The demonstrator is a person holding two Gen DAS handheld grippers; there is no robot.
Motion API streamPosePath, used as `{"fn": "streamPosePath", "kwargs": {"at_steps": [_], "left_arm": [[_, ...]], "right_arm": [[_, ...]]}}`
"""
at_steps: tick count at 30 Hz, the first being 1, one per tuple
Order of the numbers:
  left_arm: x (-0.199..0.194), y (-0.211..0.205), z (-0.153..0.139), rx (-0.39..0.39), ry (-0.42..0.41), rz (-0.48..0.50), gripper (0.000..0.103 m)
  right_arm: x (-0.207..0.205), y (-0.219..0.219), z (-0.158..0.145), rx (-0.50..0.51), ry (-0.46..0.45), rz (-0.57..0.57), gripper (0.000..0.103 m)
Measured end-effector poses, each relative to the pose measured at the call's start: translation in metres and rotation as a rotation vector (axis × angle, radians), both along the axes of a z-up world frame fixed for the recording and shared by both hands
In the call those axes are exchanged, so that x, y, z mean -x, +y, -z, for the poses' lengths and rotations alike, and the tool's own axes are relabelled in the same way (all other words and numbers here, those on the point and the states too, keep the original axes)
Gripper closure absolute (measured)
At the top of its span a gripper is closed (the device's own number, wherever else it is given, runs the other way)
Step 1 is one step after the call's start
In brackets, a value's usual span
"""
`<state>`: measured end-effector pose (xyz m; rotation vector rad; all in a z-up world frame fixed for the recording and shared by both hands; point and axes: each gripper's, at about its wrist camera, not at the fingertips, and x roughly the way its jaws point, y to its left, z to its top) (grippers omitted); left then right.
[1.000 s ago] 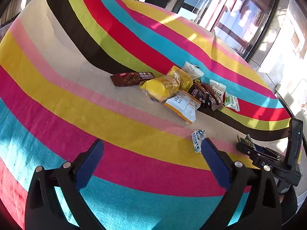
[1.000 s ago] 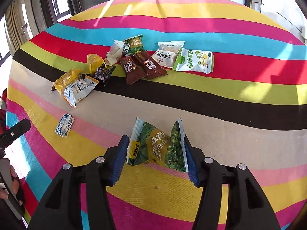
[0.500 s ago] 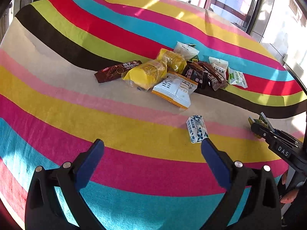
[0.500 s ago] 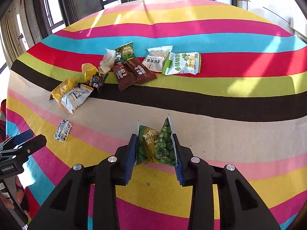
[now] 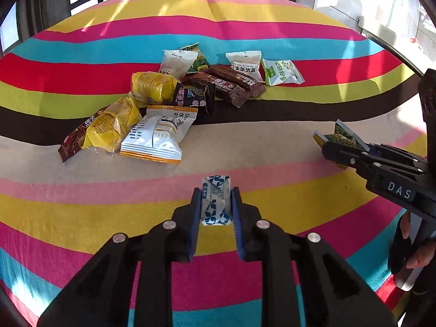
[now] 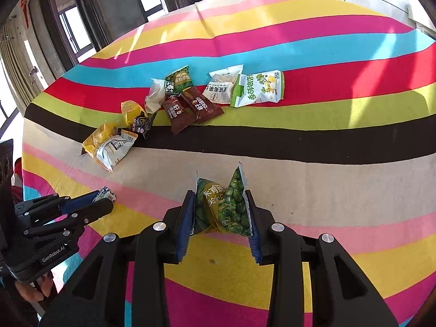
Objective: Organize snacks
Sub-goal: 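Grasp the blue-white milk carton with the left tool while the right tool holds the green packet, then carry both items to the white box and open both tools to drop them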
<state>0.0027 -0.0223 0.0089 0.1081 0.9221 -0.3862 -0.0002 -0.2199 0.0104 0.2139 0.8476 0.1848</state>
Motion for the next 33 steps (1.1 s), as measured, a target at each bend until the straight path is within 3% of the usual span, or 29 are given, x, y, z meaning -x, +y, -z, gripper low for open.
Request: {"fn": "streamPosePath", "kwargs": {"at_steps": [3,8,12,17,33], "left_arm": [[0.017,0.001,-0.006,-0.015,-0.05,-0.035,0.082],[0.051,0.01,-0.019,0.031,-0.098,-0.089,0.082],[0.066,0.012,-0.019,-0.014,-0.113,-0.1,0.082],[0.081,0.022,-0.018,-0.007,-0.117,-0.126,0.082],[0.119,0.084,-0.019,0.001,-0.137,-0.246,0.082]], "right_arm": [[0.001,-0.002,-0.001,-0.017,-0.007,0.0,0.068],[0.001,-0.002,-0.001,-0.025,-0.011,-0.004,0.068],[0.002,-0.003,-0.002,-0.025,-0.015,-0.003,0.068],[0.013,0.024,-0.011,0.13,-0.038,-0.048,0.068],[0.089,0.125,-0.026,0.35,-0.132,-0.265,0.068]]}}
